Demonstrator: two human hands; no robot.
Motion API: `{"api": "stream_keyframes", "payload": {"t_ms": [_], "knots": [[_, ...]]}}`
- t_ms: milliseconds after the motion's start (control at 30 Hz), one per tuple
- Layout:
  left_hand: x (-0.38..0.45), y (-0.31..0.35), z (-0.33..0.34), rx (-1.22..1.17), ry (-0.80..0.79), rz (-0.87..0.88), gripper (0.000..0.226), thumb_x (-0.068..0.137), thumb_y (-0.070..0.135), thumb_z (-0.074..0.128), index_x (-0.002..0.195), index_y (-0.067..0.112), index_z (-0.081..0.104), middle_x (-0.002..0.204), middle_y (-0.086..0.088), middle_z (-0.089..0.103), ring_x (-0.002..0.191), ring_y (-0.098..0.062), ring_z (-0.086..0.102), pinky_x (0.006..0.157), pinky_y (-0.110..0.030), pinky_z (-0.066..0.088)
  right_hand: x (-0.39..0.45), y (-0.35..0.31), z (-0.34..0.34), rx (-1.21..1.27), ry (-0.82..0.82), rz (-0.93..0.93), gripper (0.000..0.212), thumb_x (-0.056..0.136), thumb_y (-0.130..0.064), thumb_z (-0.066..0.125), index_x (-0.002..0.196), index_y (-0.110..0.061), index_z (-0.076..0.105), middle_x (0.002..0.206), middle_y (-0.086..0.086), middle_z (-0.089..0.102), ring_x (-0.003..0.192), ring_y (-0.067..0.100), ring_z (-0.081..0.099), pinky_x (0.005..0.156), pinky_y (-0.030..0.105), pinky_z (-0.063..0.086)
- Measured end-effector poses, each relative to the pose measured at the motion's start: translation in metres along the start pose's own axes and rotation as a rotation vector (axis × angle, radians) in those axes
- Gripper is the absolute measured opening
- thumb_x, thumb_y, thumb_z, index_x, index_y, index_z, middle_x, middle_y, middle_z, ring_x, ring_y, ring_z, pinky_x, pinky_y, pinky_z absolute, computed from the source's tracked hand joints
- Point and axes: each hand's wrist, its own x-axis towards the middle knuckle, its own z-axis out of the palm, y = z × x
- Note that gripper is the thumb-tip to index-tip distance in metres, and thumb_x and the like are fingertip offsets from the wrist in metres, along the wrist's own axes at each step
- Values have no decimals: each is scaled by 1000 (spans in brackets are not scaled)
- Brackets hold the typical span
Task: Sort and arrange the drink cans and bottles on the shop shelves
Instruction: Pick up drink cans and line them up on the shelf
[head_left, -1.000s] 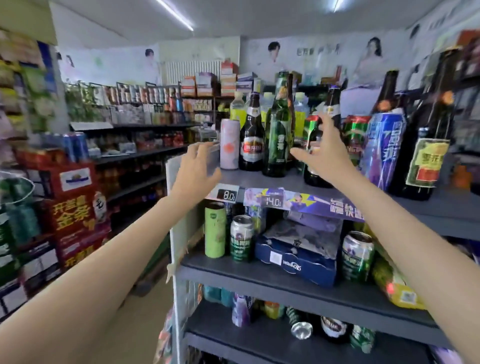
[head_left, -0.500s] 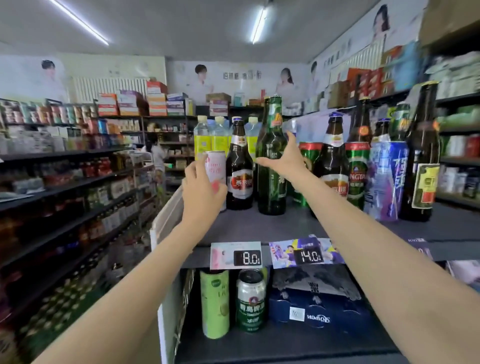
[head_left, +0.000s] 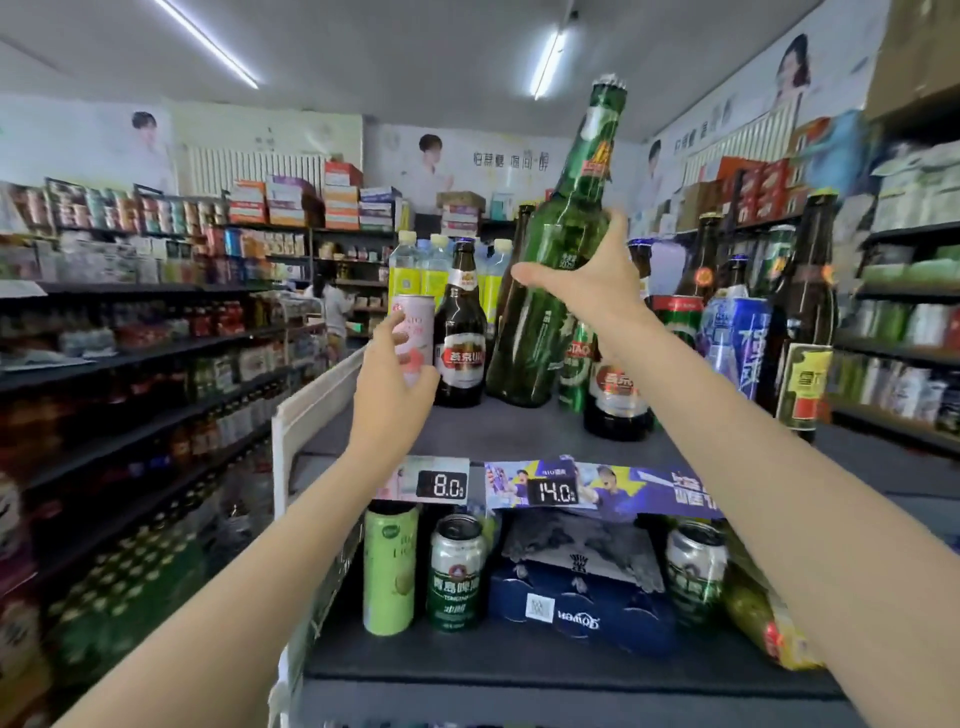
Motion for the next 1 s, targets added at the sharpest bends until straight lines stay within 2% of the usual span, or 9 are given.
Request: {"api": "stream_keyframes", "payload": {"t_ms": [100,233,300,433,567,633,700,867,1000], "knots": [[-51,25,-5,-60,93,35,46,91,8,51,133,15,35,114,6,51,98,-4,53,70,-4,41,-34,-16,-38,60,-75,-59,99,68,-36,81,143,-22,18,136,-8,40,114,6,36,97,26,27],[-119,26,-18,-8,189,10,35,89,1,51,120,13,42,104,4,52,90,1,53,69,-7,40,-90,-11,-71,73,-278,-84,89,62,-45,82,130,-24,30,125,-17,49,111,-1,48,105,24,36],[-151,16,-21,71,204,-26,34,87,-1,52,120,6,43,105,-2,52,87,0,52,72,-3,37,-126,0,-76,77,-392,-90,81,62,-44,82,124,-29,33,113,-26,49,99,-20,46,88,3,38],[-228,-21,-31,291,34,-91,39,84,-1,52,122,5,46,106,-2,44,93,-8,45,80,-3,32,-204,46,-67,73,-562,-23,83,61,-36,82,127,-35,30,106,-35,44,90,-30,43,75,-6,34],[-320,-90,-52,464,-189,-213,46,79,24,42,123,11,48,107,-9,45,103,-33,50,86,-37,42,-287,114,-42,4,-666,155,87,60,-28,86,125,-38,28,103,-36,46,87,-32,44,71,-7,33],[-368,-126,-60,495,-236,-297,50,76,27,39,123,13,49,102,-8,45,94,-31,51,83,-37,44,-336,152,-28,-21,-677,244,87,61,-22,86,124,-39,30,103,-37,43,87,-36,39,72,-8,32],[-415,-164,-62,488,-245,-382,46,77,13,48,122,20,47,97,-4,42,89,-30,51,81,-29,40,-382,192,-9,-57,-671,320,83,61,-17,87,114,-48,29,101,-39,39,85,-39,35,73,-8,31],[-557,-285,-41,531,-370,-619,51,71,8,46,122,13,50,106,-11,48,97,-36,54,82,-24,35,-518,333,52,-133,-733,467,78,54,-20,90,109,-35,37,99,-29,51,94,-2,51,80,14,35],[-656,-400,-5,546,-460,-710,54,74,6,48,128,11,47,110,-14,50,102,-35,53,83,-29,37,-630,455,116,-134,-779,540,77,53,-19,91,112,-33,42,102,-14,57,102,12,56,81,16,36]]}}
